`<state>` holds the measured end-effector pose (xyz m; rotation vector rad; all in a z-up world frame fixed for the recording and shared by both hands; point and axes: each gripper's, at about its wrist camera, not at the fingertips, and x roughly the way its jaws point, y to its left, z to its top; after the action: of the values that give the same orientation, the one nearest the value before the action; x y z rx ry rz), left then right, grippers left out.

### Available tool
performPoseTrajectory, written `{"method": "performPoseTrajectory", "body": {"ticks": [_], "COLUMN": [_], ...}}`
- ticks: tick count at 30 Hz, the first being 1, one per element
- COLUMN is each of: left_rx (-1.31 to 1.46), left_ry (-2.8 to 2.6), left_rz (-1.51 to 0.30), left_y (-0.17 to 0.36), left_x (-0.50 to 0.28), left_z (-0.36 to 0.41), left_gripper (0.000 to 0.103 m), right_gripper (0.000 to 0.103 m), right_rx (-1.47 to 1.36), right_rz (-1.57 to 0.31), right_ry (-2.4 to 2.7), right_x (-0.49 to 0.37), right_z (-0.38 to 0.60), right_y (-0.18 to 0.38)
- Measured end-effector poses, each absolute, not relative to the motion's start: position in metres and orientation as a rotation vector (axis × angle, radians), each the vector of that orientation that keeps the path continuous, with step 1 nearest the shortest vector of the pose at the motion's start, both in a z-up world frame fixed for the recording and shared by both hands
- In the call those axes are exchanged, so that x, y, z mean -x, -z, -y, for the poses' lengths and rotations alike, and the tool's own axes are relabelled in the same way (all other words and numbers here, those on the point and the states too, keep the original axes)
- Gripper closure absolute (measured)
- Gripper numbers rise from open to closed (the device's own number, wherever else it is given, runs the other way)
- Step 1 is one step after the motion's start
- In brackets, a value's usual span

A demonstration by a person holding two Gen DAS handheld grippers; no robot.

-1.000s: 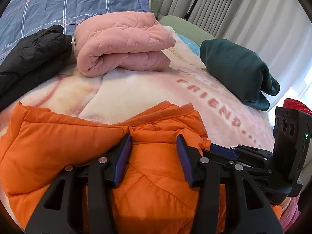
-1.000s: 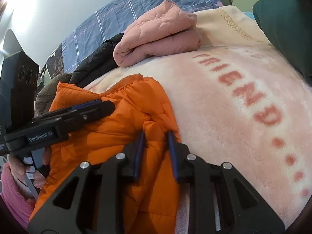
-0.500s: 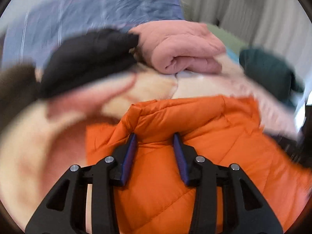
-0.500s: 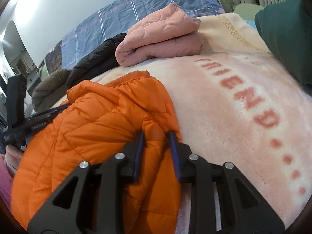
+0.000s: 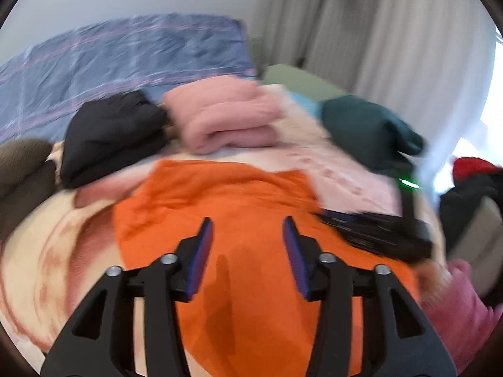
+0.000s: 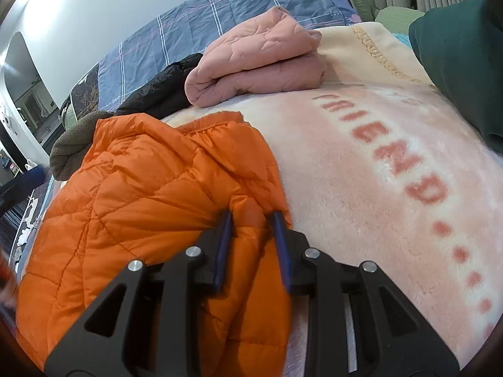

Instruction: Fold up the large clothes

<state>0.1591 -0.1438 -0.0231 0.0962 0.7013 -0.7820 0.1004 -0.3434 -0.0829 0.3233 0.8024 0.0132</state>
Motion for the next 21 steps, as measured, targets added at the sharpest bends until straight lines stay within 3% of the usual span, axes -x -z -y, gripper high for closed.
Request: {"method": "performPoseTrajectory", "body": {"ticks": [3,4,5,6,7,9,10,11,16,21], "left_rx": [-0.228,-0.309,-0.371,-0.379,-0.358,-0.371,-0.385,-0.391,-0.362,-0.348], "left_ry": [0.813,0.783,0.768,0.759,0.751,0.742,0.740,0.741,0.744,0.740], "left_rz": [-0.790,-0.740,-0.694,-0.702,-0.734,-0.742,-0.737,-0.736,-0.735,-0.730], "left_y": [0.057,0.072,0.081,0.083,0.081,0.079,0.080,0.081,0.080,0.080], "left_x": [-0.136,-0.126,-0.117,-0.116,-0.119,-0.120,-0.119,-0.119,-0.120,-0.117], "left_z": [0.165,0.172,0.176,0.177,0.177,0.179,0.179,0.180,0.176,0.176], "left_gripper": [0.046,0.046,0.045,0.046,0.046,0.046,0.046,0.046,0.046,0.045], "right_gripper": [0.074,0.068,0.048,0.039,0.038,0.048,0.062,0.070,0.075,0.077], "right_rx": [-0.319,-0.314,-0.294,-0.273,-0.281,-0.370,-0.438,-0.478,-0.388,-0.335], "right_rz": [-0.808,-0.816,-0.824,-0.827,-0.813,-0.786,-0.762,-0.736,-0.613,-0.841], "right_ry": [-0.010,0.001,0.042,0.098,0.122,0.085,0.040,-0.003,-0.230,-0.199], "right_x": [-0.101,-0.100,-0.097,-0.092,-0.082,-0.056,-0.037,-0.022,0.052,0.038], "right_z": [0.343,0.344,0.346,0.348,0.353,0.363,0.368,0.369,0.323,0.293], "right_y": [0.082,0.079,0.074,0.068,0.059,0.043,0.033,0.025,-0.003,0.058]}}
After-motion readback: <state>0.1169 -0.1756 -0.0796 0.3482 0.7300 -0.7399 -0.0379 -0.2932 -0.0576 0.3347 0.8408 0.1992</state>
